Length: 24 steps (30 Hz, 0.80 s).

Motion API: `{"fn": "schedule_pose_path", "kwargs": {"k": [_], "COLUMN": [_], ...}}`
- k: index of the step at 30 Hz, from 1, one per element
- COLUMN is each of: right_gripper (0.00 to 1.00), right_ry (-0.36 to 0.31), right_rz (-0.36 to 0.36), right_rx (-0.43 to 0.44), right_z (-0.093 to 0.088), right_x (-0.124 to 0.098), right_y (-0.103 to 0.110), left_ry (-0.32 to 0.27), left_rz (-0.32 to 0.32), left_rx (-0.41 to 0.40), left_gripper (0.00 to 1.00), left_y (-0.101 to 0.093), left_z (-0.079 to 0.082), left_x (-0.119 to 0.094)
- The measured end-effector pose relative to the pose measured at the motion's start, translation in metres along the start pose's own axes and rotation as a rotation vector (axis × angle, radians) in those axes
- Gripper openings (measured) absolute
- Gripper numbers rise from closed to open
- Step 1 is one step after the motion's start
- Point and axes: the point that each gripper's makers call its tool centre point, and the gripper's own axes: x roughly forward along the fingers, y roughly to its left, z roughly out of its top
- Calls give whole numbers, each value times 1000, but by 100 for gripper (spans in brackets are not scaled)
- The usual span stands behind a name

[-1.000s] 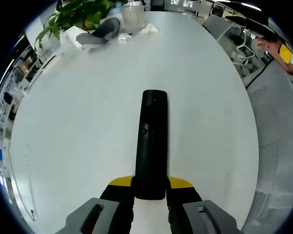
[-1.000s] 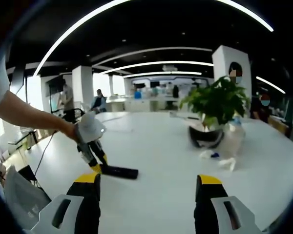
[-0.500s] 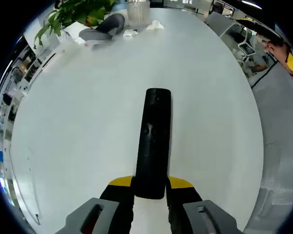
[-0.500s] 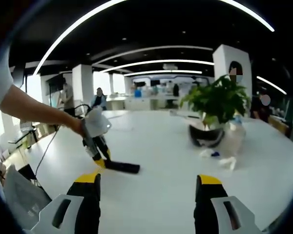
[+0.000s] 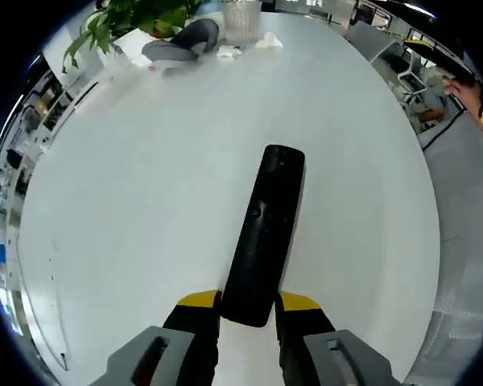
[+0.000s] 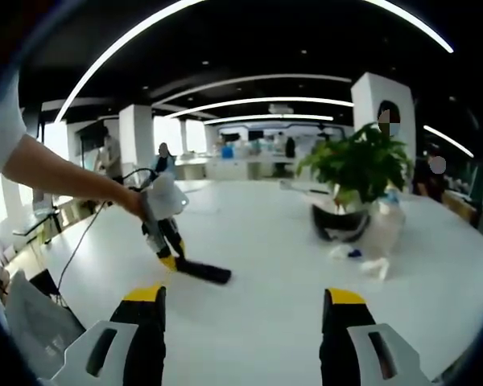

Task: Press the specified remote control buttons in sequence, fully releasing each button before pressing the next.

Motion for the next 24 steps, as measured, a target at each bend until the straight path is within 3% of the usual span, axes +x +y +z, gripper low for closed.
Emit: {"fn": "schedule_pose_path", "kwargs": {"k": [13, 18, 24], "right_gripper": [78, 78, 78], "right_ry": [-12, -6, -1], "right_rz": [2, 9, 13], "right_rx": [4, 0, 1], "right_z": [2, 1, 0], "right_x": [-1, 0, 0], "right_y": [1, 2, 3], "left_ry": [-7, -53, -54], "left_rz": [28, 15, 15], "left_rx": [52, -50, -43], "left_gripper": [25, 24, 24], "left_y": [-3, -1, 0], "left_z": [1, -2, 0], "left_x": [-1, -2, -1]}}
